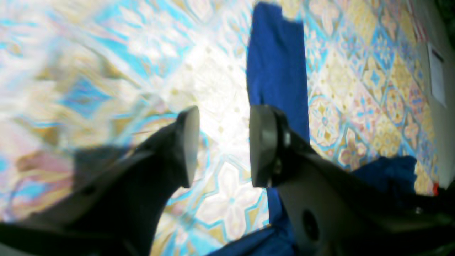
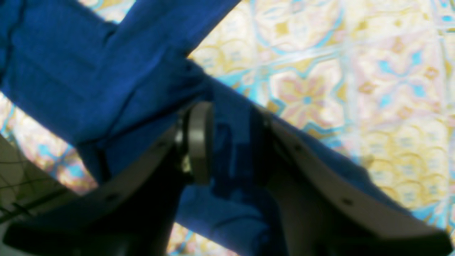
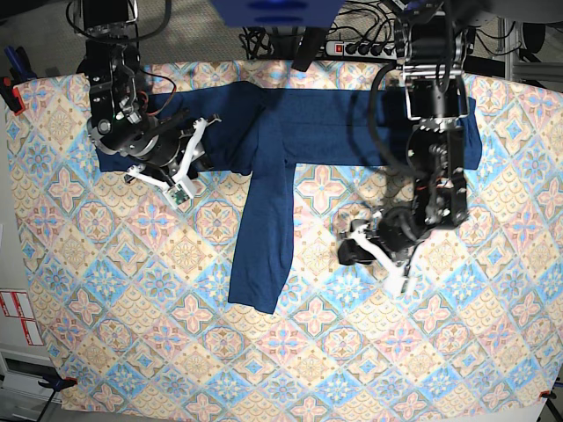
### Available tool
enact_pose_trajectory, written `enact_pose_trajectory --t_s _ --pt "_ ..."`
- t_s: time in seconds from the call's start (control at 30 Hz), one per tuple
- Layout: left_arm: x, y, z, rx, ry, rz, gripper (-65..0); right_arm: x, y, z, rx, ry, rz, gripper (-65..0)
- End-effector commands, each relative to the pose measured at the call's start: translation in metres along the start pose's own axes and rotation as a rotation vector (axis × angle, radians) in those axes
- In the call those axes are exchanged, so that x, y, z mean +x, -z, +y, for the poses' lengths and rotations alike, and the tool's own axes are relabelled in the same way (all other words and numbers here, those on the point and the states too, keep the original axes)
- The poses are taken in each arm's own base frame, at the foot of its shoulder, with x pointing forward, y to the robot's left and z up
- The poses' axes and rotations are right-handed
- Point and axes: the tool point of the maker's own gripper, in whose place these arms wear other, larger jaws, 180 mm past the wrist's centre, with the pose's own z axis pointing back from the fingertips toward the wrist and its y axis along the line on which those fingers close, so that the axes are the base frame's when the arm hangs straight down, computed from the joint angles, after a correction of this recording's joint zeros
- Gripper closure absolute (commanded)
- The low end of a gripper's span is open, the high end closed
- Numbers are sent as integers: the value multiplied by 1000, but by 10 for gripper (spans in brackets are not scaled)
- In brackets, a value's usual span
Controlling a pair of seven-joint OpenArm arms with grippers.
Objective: Fold the T-shirt properly
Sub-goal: 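Move the left gripper to the sleeve cuff and drag it onto the strip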
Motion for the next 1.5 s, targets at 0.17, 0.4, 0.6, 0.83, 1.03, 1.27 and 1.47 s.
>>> enact_pose_trajectory --t_s 0.17,0.4,0.6,0.83,1.03,1.27,1.47 --pt "28 50 -37 -51 21 -45 -229 15 -9 -9 -26 -11 -55 -175" --pt "17 86 -40 -4 -66 -28 -229 15 -9 -9 -27 -13 -56 -174" --pt "1 98 -26 72 -145 -18 -229 22 -13 -9 -32 -26 -74 -173" --pt "-20 110 -44 49 -176 22 -229 23 -15 -8 -33 -30 -78 -173" --pt "-33 119 -75 2 -145 61 -229 24 -15 -8 -34 -31 -80 -173" --pt "-59 122 -90 -17 -54 124 -220 26 -16 -8 -35 -35 -86 -173" --pt "-55 119 -92 -22 -56 96 0 26 -16 -8 -35 -35 -86 -173"
